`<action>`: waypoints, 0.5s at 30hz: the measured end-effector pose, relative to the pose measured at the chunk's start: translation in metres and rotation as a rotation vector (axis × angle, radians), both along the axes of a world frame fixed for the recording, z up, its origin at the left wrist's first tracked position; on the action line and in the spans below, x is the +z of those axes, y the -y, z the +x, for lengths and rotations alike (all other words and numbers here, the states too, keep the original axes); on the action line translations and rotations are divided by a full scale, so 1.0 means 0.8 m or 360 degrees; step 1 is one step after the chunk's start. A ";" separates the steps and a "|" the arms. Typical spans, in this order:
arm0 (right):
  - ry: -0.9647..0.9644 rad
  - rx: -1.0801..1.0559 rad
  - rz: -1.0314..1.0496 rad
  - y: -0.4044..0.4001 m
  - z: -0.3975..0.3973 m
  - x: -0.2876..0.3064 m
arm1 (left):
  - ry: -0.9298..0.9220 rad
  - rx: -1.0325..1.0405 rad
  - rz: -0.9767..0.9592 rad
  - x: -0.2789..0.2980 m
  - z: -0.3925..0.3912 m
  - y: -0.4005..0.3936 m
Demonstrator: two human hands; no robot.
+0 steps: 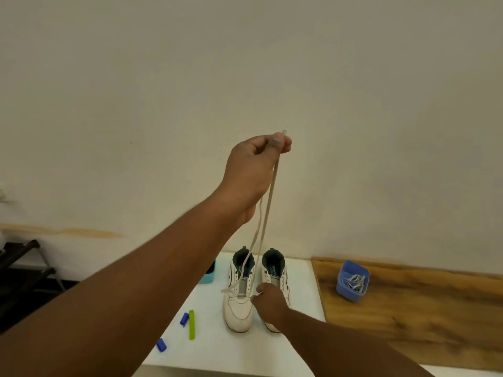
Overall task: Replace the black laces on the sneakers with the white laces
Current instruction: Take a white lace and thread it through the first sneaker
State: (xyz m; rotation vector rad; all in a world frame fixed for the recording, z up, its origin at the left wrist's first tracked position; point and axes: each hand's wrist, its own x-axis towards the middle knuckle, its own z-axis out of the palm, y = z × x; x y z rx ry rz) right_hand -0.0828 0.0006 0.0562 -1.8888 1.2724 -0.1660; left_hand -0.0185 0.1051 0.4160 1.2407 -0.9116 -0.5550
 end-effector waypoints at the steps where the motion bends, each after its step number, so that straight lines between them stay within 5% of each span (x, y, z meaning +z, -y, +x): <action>1: -0.0023 -0.0032 -0.0001 0.002 0.003 -0.010 | -0.0005 -0.0009 -0.0003 -0.001 0.001 0.002; 15: -0.0015 -0.0382 -0.0094 0.031 0.049 -0.058 | 0.0107 -0.0164 -0.0029 0.010 0.016 0.008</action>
